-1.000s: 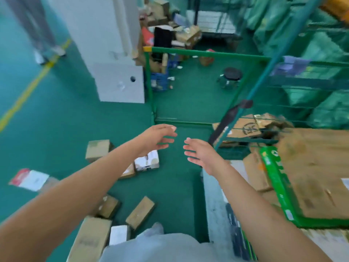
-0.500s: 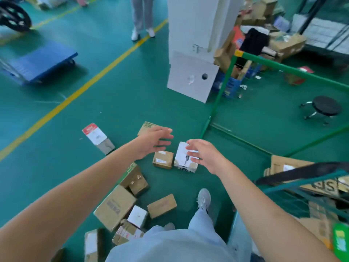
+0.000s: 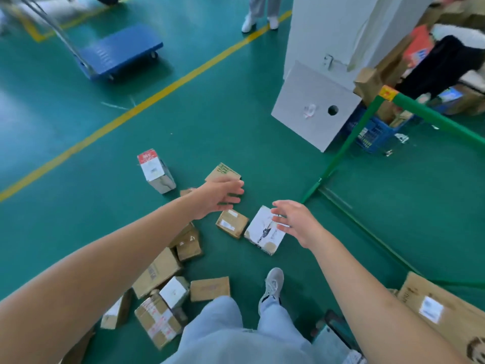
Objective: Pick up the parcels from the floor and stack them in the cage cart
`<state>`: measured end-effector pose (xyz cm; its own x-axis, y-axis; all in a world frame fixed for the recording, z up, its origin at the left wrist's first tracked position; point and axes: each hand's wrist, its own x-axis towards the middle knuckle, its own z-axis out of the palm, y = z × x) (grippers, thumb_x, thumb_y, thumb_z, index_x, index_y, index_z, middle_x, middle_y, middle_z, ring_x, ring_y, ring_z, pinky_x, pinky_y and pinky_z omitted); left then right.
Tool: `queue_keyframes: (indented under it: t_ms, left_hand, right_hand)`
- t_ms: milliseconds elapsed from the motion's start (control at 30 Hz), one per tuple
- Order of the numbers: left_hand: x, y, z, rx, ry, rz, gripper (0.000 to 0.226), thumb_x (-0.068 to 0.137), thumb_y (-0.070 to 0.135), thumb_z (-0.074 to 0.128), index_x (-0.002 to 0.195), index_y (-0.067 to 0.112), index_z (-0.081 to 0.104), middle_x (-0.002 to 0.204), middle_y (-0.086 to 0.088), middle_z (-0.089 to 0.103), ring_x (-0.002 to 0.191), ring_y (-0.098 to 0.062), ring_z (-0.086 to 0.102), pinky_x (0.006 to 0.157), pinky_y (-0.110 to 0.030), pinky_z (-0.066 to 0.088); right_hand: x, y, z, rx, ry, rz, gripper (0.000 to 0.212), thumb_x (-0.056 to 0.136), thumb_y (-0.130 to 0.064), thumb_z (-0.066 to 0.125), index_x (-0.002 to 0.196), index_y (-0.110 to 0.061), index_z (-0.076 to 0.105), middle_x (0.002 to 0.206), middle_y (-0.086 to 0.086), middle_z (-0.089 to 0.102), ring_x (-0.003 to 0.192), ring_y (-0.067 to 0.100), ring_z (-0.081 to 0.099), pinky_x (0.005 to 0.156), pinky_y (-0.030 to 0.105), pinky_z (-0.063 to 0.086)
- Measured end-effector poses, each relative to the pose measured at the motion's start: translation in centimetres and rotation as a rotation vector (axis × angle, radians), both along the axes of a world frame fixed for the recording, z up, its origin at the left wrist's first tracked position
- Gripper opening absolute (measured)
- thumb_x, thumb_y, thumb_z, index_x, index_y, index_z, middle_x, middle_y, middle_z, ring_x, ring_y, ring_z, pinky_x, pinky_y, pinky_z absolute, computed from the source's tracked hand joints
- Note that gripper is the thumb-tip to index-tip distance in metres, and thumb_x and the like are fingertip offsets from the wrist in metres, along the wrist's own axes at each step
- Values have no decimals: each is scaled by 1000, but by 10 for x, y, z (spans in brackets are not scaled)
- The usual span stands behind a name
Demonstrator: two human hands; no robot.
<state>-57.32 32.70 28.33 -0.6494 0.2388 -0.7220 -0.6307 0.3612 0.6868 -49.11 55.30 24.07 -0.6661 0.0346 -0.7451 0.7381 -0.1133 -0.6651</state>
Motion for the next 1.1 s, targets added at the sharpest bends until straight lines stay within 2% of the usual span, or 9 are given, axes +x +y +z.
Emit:
queue_keyframes:
  t_ms: [200,433,600,700,900,1100]
  left_hand:
    - [-25,23,-13,-71,-31,60,30,101,37,65,127,23,62,125,1,70,115,-20,68,103,-39,55]
    - [-44,5,-12,-83,-46,203,32,100,39,66,128,25,63,125,2,70,114,-20,68,100,-39,56]
    - [-53,-9,-6,-74,-35,314,40,101,38,64,136,20,59,129,2,67,108,-19,68,95,-35,56]
    - [-59,-17,-5,-64,-39,355,38,101,37,64,135,20,60,130,1,66,112,-21,67,96,-36,56]
    - [-72,-49,4,-33,-3,456,24,101,38,64,121,25,64,128,-1,66,115,-22,66,97,-36,56]
    - [-88,-128,2,5,27,638,19,101,35,64,117,25,62,130,-2,63,112,-21,66,104,-42,54]
  right_hand:
    - [-36,41,-32,5,-75,50,23,103,-30,60,119,-14,66,124,9,69,102,21,68,83,31,57]
    - [-72,37,-36,1,-88,144,24,103,-31,60,120,-15,66,122,6,69,107,21,68,97,38,57]
    - [-104,19,-23,-10,-52,239,22,103,-32,59,119,-19,66,120,4,70,110,20,69,97,38,56]
    - [-120,6,-18,0,-38,285,22,103,-32,59,121,-18,65,120,4,70,110,20,68,96,37,56]
    - [-161,-33,0,34,-2,402,24,105,-29,56,124,-15,63,120,6,69,109,22,67,88,33,56]
    - [-220,-107,9,84,22,547,28,107,-28,54,129,-13,60,122,9,69,116,26,66,93,34,56]
